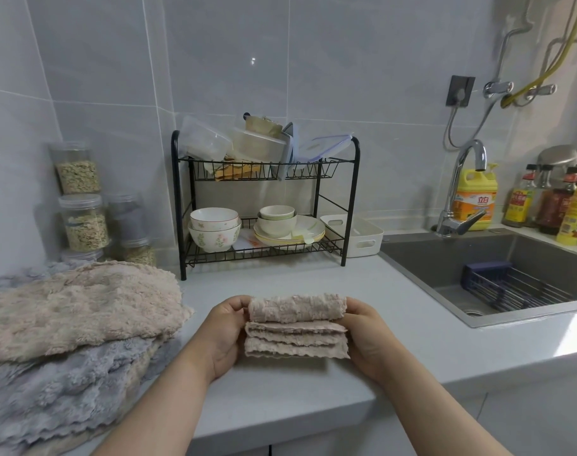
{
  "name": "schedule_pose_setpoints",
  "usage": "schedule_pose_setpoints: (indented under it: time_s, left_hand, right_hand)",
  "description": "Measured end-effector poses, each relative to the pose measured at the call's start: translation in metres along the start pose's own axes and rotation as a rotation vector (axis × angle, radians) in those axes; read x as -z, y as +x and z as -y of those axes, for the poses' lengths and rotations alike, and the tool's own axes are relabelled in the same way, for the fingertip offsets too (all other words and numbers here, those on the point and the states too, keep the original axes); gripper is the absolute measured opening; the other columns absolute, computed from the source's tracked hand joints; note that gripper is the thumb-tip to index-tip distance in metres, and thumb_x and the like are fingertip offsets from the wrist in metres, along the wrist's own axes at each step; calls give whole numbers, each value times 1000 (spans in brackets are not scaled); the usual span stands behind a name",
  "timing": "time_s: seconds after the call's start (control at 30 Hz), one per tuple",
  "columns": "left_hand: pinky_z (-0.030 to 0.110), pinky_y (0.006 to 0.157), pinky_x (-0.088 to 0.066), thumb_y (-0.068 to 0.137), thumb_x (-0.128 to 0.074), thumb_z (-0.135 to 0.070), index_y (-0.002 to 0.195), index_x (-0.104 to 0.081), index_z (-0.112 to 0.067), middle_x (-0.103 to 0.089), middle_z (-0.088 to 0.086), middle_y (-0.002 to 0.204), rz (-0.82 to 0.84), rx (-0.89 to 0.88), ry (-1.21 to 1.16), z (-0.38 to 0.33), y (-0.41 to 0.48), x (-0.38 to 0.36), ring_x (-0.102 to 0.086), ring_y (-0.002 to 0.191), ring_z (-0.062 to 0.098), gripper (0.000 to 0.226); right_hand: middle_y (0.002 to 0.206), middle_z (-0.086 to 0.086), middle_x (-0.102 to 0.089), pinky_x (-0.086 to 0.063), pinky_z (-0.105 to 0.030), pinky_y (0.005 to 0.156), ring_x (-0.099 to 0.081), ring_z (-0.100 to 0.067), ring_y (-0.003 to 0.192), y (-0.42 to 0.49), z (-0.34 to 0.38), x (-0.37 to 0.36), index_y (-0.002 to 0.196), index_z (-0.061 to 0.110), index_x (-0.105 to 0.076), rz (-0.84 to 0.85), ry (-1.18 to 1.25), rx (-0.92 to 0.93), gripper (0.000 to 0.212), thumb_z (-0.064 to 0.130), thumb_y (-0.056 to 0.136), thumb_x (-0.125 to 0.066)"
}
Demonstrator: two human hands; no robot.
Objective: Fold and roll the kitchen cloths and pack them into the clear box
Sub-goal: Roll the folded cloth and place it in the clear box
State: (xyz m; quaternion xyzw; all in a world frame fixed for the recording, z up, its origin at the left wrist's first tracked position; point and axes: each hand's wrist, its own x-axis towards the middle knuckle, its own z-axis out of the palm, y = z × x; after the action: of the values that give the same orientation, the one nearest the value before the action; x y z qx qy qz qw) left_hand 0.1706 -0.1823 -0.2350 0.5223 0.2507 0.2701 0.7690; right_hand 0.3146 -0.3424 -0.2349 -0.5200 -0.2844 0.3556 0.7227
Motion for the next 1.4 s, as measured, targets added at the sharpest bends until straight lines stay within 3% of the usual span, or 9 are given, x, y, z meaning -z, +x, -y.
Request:
schedule_pose_setpoints:
  time_s: [0.2, 0.3, 0.47, 0.6, 0.73, 0.8, 0.97, 1.1, 1.4]
  left_hand:
    - [32, 65, -39, 81, -50, -7, 64, -60, -10, -54, 13, 71, -11, -49, 22, 1, -5, 1, -51, 73, 27, 20]
    - [28, 71, -46, 75, -77, -3, 86, -68, -14, -58, 4, 84, -15, -210, 243, 7, -5, 3, -55, 82, 21, 18]
    - [9, 64, -49, 74, -76, 7, 107, -63, -18, -66, -3, 99, -87, -334, 360, 12, -6, -1, -61, 91, 6, 43]
    - [20, 63, -53, 76, -74, 6, 101, -60, -18, -64, 3, 90, -27, -292, 458, 13, -4, -2, -60, 78, 14, 37]
    - [33, 62, -54, 77, -71, 9, 99, -58, -18, -62, 10, 86, -17, -292, 490, 15, -3, -1, -60, 72, 18, 37]
    - [29, 65, -54, 78, -72, 4, 100, -59, -20, -65, 8, 92, -70, -322, 518, 16, 0, 3, -61, 78, 20, 36]
    - [29, 82, -48, 82, -75, -10, 108, -53, -20, -59, 0, 106, -160, -316, 538, 17, 8, 5, -57, 100, 17, 36]
    - [20, 70, -44, 82, -75, -17, 109, -55, -17, -60, -4, 97, -191, -300, 468, 11, 6, 2, -58, 89, 9, 33]
    - [22, 84, -47, 84, -72, -10, 103, -72, -14, -74, -8, 89, -43, -284, 380, 12, 8, 2, -66, 88, 9, 19]
  right_hand:
    - [93, -23, -61, -47, -52, 89, -59, -38, 88, 5, -3, 1, 78, -5, -62, -48, 105, -110, 18, 1, 69, -48]
    - [88, -12, -67, -49, -37, 75, -61, -28, 84, 3, -5, -1, 75, 3, -70, -131, -30, 18, 14, 15, 69, -65]
    - [115, 11, -63, -47, -10, 82, -60, 2, 99, 2, -12, 0, 128, 24, -60, -171, -506, 168, 46, 8, 86, -71]
    - [86, 0, -62, -46, -12, 67, -57, 1, 65, -2, -10, -6, 120, 21, -63, -118, -577, 112, 33, 9, 89, -67]
    - [112, 6, -59, -48, -18, 85, -60, -6, 95, -6, -8, -6, 126, 34, -52, -32, -737, 94, 56, 14, 79, -73]
    - [108, 4, -58, -48, -13, 77, -58, -6, 89, -7, -8, -6, 125, 33, -50, -44, -788, 109, 60, 4, 76, -69]
    - [105, -8, -68, -55, -28, 77, -65, -16, 84, -1, -9, -2, 114, 24, -59, -164, -540, 116, 50, -8, 77, -67]
    - [96, -12, -75, -57, -39, 83, -71, -25, 84, 2, -8, -1, 110, 13, -68, -172, -370, 133, 36, -8, 81, -69]
    - [88, -2, -69, -50, -17, 67, -64, -6, 71, 7, -8, -2, 111, 22, -66, -196, -368, 178, 25, 6, 91, -64]
